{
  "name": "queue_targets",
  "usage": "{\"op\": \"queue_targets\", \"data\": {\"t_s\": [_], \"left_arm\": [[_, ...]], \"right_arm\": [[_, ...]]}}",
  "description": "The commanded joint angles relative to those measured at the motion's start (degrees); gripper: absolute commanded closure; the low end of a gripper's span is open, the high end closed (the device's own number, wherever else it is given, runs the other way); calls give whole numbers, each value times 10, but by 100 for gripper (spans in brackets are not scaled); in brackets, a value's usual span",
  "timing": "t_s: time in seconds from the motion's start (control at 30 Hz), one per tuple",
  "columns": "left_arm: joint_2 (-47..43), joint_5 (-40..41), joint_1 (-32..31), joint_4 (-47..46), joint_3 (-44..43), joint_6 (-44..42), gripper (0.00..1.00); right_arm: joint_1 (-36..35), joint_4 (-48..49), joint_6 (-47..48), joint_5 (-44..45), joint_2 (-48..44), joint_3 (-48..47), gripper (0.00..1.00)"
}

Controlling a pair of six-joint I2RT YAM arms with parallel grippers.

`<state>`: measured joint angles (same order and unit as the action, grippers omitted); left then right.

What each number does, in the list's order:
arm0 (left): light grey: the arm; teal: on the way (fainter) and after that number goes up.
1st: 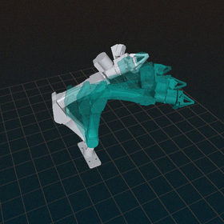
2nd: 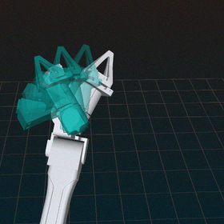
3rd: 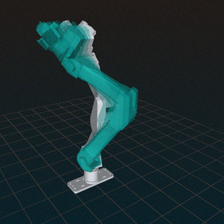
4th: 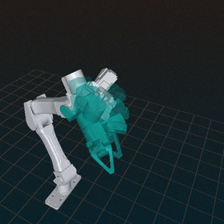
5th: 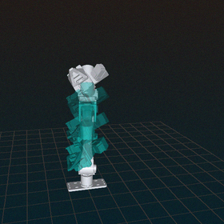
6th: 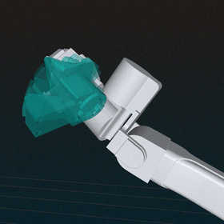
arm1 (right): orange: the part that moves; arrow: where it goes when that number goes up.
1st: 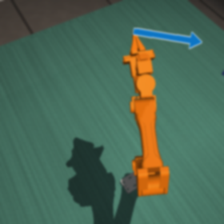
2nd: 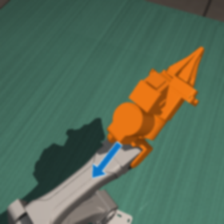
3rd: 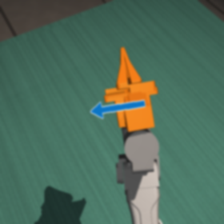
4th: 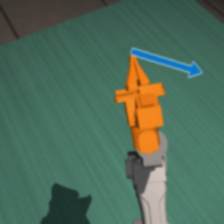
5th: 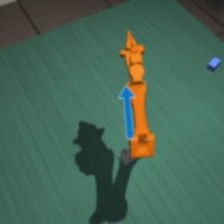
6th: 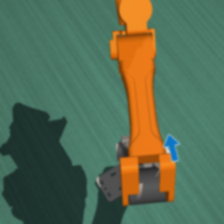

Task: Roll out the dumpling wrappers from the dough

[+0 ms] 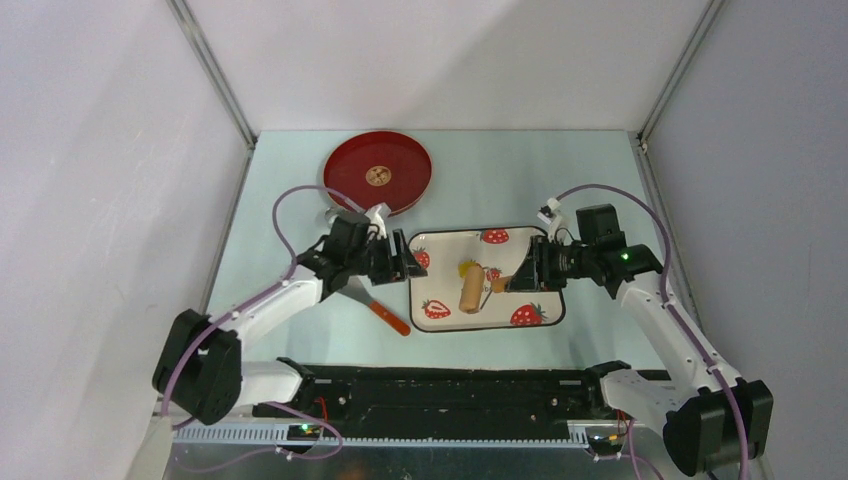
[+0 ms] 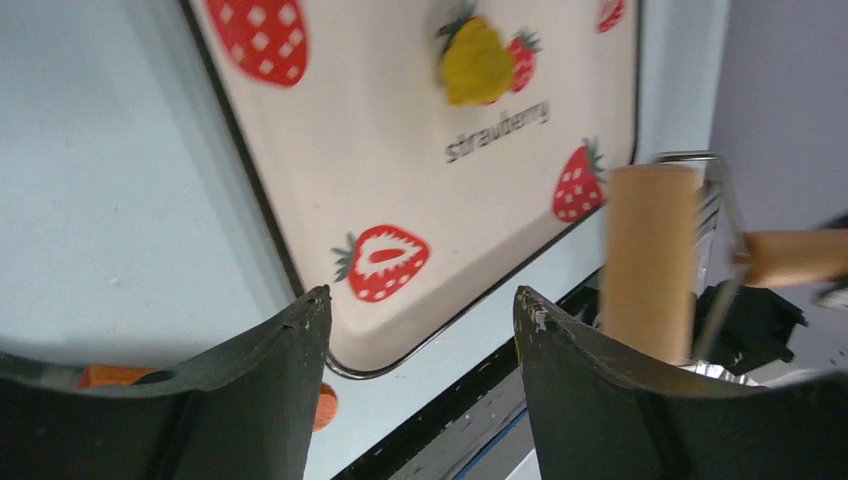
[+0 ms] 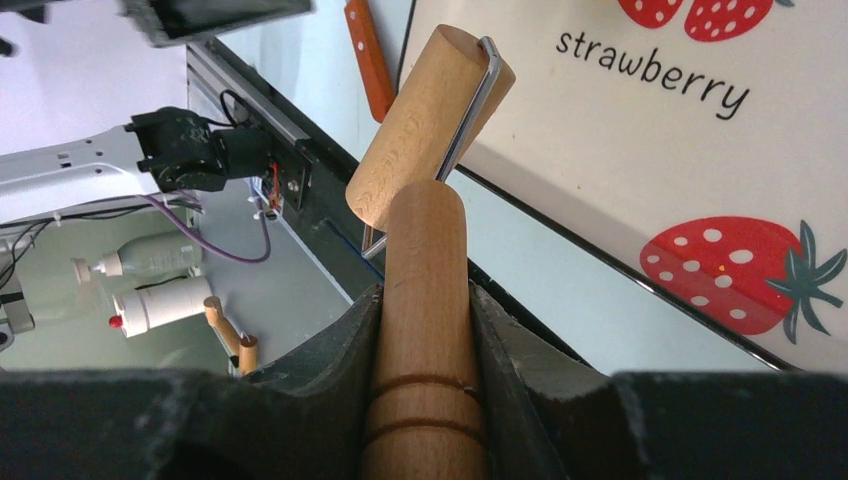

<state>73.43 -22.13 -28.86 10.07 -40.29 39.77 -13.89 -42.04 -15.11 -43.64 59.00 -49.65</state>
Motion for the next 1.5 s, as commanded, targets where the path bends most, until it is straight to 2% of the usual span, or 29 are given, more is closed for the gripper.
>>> {"op": "queue_targets", "data": {"t_s": [0.0,0.17,0.43,0.7,1.17,1.3,1.43,1.47], "left_arm": [[-51,9,-25,30,-51,-43,32],[-46,23,-100,50,-106,-31,41],[36,61,-194,71,-179,-35,45],[103,56,-230,71,-206,-41,50],[147,61,-276,71,-211,-43,62],[153,62,-279,71,-210,-38,71],[148,69,-280,71,-205,-32,97],[144,75,-280,72,-204,-30,99]], "right_arm": [[-21,13,-5,7,11,-34,100],[-47,26,-60,51,37,-34,100],[-93,44,-109,83,61,-34,100],[-96,48,-119,84,42,-34,100],[-94,48,-124,79,37,-34,100],[-90,48,-125,77,35,-34,100],[-86,47,-124,77,32,-34,100],[-86,48,-124,77,31,-34,100]]}}
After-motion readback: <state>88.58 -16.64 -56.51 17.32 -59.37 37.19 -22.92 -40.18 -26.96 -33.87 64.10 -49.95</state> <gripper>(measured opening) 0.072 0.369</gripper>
